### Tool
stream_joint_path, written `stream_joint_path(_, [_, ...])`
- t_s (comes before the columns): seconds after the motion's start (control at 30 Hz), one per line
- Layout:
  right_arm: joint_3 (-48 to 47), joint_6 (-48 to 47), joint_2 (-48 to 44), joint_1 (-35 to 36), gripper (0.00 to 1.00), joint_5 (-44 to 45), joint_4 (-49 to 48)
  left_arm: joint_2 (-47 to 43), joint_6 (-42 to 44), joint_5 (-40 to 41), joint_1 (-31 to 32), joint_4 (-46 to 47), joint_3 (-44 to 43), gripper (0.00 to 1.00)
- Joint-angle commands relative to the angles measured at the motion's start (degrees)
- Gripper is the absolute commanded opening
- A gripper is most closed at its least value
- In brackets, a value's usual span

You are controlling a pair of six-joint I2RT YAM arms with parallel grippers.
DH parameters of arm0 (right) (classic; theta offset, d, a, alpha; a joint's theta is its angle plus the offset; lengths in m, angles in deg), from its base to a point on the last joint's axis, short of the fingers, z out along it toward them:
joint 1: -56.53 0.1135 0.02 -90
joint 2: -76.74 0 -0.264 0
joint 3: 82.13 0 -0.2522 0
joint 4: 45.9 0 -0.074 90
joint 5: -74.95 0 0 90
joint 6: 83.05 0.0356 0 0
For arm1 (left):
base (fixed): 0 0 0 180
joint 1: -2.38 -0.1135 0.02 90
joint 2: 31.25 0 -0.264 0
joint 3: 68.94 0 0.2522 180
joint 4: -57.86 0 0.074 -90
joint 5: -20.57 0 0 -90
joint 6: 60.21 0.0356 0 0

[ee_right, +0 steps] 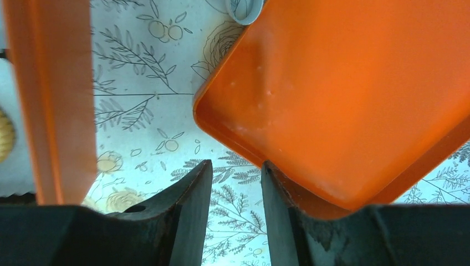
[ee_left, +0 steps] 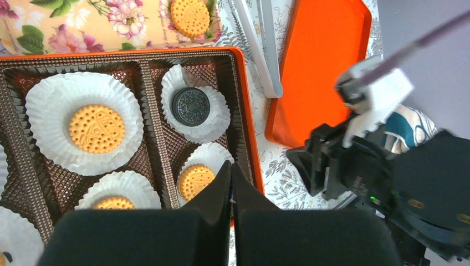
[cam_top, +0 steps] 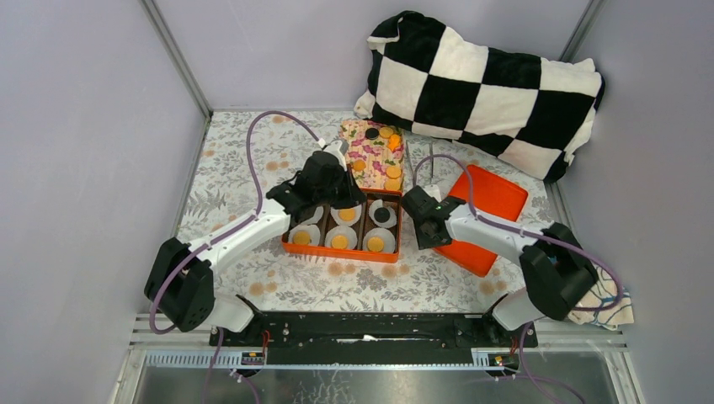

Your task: Pack the cookies

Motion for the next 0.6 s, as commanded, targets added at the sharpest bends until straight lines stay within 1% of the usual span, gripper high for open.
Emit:
stream_joint_path(0.0, [-0.16,-0.89,5.38,0.01,0.45,-0.78,-2.07,-2.45,0.60,1.43,0.20,-0.94,0.16,0.00])
stream_joint_path(0.2, [1.23,-0.48,8.89,-0.04,0.45,-3.16,-6.12,-3.22,1.20,3.07,0.20,-2.55,0.34,0.00])
stream_joint_path(0.3, [1.81,-0.58,9.76,-0.08,0.42,-3.22,-7.01,-3.31,0.95,2.95,0.20,-2.33,1.13,0.00])
stream_joint_path(0.4, [1.83,-0.79,10.10,-0.07,0.34,-3.16,-7.49,-3.25,0.92,2.98,0.20,-2.30,1.55,0.00])
stream_joint_path(0.5, [1.36,-0.97,9.95,-0.08,0.20,-2.95,-7.08,-3.30,1.01,2.98,0.18,-2.55,1.49,0.00])
stream_joint_path(0.53, [1.10,-1.02,9.82,-0.08,0.16,-2.84,-6.71,-3.31,1.05,3.06,0.20,-2.65,1.48,0.00])
stream_joint_path(0.57, [0.96,-1.04,9.56,-0.08,0.15,-2.54,-6.29,-3.39,1.14,3.07,0.20,-2.73,1.48,0.00])
